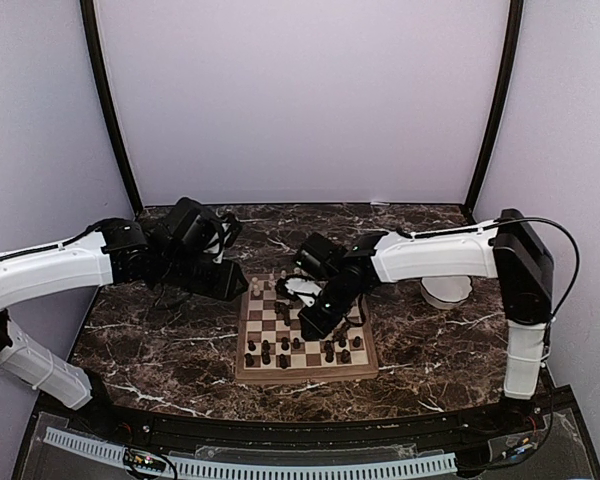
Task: Set up the chess pieces on the board
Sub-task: Move the pawn to e7.
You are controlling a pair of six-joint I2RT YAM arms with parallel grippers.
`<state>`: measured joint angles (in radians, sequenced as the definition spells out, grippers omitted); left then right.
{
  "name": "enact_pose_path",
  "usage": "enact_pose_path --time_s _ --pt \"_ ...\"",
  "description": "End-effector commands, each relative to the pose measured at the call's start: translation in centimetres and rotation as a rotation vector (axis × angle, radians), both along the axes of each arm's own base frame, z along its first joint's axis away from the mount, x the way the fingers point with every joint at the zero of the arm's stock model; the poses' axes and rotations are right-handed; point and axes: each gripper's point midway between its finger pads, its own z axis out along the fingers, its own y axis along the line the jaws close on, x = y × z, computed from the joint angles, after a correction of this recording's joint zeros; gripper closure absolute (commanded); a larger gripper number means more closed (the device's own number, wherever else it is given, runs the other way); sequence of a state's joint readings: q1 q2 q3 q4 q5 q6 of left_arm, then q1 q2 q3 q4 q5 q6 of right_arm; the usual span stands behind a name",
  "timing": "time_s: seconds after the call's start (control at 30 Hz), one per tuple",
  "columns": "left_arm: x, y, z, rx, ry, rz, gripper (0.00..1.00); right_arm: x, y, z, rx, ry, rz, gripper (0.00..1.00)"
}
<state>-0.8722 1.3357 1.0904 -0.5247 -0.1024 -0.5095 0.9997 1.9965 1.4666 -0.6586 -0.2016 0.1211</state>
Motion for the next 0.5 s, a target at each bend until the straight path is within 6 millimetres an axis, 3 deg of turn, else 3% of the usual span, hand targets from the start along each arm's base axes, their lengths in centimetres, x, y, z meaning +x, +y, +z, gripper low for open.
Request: enact_pose_path --time_s 0.0,0.1,0.17,0.3,0.47 --pt "0.2 -0.2 0.4 -0.01 -0.001 -0.006 0.71 1.7 -1.6 5.6 0.07 -0.107 -0.075 0.85" --pt "0.2 -0.4 0.4 -0.011 0.0 -0.018 0.71 3.1 -3.6 7.7 0.073 -0.163 -0.125 0.8" --pt "0.2 -0.6 0.3 -0.01 0.005 -0.027 0.71 3.9 -5.4 7.9 0.036 -0.191 -0.151 0.77" --pt "0.1 -1.0 0.2 -0.008 0.014 -0.045 0.71 4.3 -8.6 6.8 -0.085 -0.227 -0.142 0.73" --pt "0.1 -1.1 0.1 -0.004 0.016 -0.057 0.71 3.4 -10.4 4.9 -0.184 -0.202 -0.102 0.59"
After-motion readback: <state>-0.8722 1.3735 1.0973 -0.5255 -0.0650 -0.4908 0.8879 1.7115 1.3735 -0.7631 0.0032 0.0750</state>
